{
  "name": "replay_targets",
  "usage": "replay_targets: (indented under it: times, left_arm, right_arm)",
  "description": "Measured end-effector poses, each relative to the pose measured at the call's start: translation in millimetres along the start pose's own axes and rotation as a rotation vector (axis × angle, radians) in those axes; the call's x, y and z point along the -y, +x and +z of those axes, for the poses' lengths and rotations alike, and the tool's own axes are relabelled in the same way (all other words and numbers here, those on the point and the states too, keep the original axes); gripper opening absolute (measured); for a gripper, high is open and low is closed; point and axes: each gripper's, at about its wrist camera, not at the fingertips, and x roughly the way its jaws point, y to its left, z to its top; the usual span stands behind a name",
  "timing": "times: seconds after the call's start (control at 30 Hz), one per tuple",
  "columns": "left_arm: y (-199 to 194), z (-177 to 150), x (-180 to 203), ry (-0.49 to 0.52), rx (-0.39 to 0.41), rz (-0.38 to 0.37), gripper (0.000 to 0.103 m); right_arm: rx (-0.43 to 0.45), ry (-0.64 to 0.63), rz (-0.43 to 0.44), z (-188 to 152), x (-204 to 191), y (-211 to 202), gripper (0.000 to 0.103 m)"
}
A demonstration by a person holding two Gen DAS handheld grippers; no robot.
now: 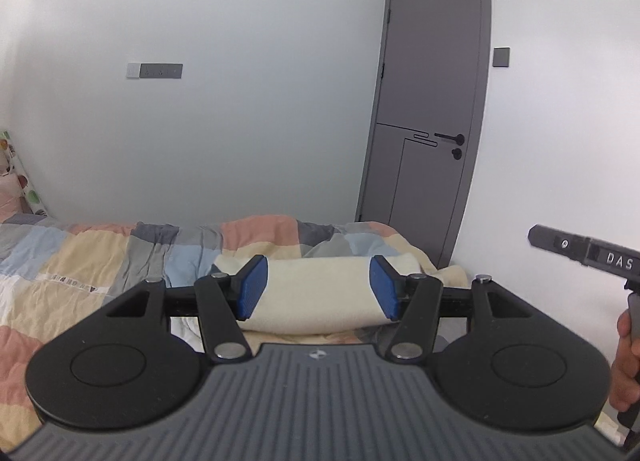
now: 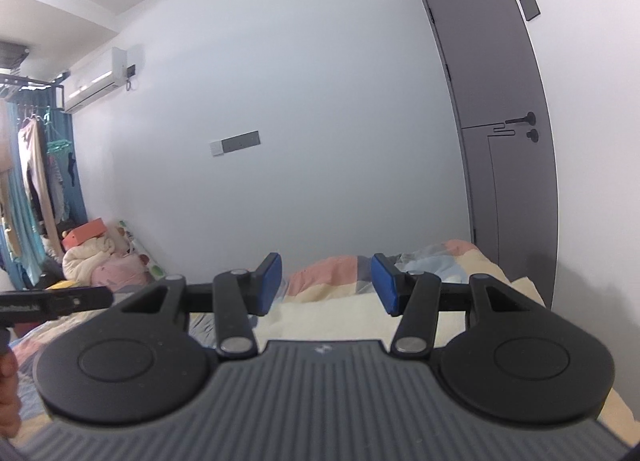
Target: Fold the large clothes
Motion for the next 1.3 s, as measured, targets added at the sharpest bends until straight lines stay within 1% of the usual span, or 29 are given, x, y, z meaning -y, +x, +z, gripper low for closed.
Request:
replay_targets:
  times: [0.07, 0.17, 0.23, 0.33, 0.47, 0.53, 0.6, 0.73, 0.93, 1.07, 1.13, 1.3]
  left_arm:
    - [-8, -9, 4, -0.007, -0.001, -0.020, 0.062]
    - [-17, -23, 8, 0.002, 0.002, -0.009, 0.062]
    - [-19, -32, 6, -0.021, -0.010, -0.029, 0.062]
    - [-17, -49, 2, -0.065, -0.036, -0.052, 0.062]
    - [-20, -68, 1, -0.074, -0.052, -0.029, 0.062]
    - [-22, -76, -2, -0.096, -0.061, -0.029, 0.062]
    - [-23, -83, -2, -0.091, -0.071, -0.018, 0.062]
    - [-19, -90, -3, -0.059, -0.089, 0.015, 0.062]
    - [-11, -92, -6, -0.046, -0.107, 0.027, 0.062]
    - [-5, -93, -6, -0.029, -0.134, 0.009, 0.063]
    - [-4, -94, -9, -0.043, -0.138, 0.004, 0.063]
    - [2, -98, -11, -0.035, -0.148, 0.028, 0.063]
  right_arm:
    - [-0.016, -0.001, 0.007, -9, -3, -12, 0.053]
    - [-0.037, -0.009, 0.006, -22, -5, -26, 0.053]
    - [-0.050, -0.009, 0.000, -31, -6, -34, 0.053]
    - [-0.081, -0.028, -0.032, -45, -7, -40, 0.053]
    - [-0.105, -0.019, -0.038, -57, -8, -50, 0.053]
    - [-0.130, -0.004, -0.040, -64, -8, -51, 0.053]
    - [-0.154, 0.002, -0.044, -71, -7, -51, 0.053]
    - [-0.179, -0.009, -0.052, -85, -12, -50, 0.053]
    - [-0.203, -0.015, -0.037, -96, -19, -41, 0.053]
    - [-0.220, 0.012, -0.031, -101, -17, -36, 0.053]
    - [-0.236, 0.020, -0.036, -105, -15, -35, 0.053]
    - [-0.251, 0.018, -0.042, -110, -14, -36, 0.053]
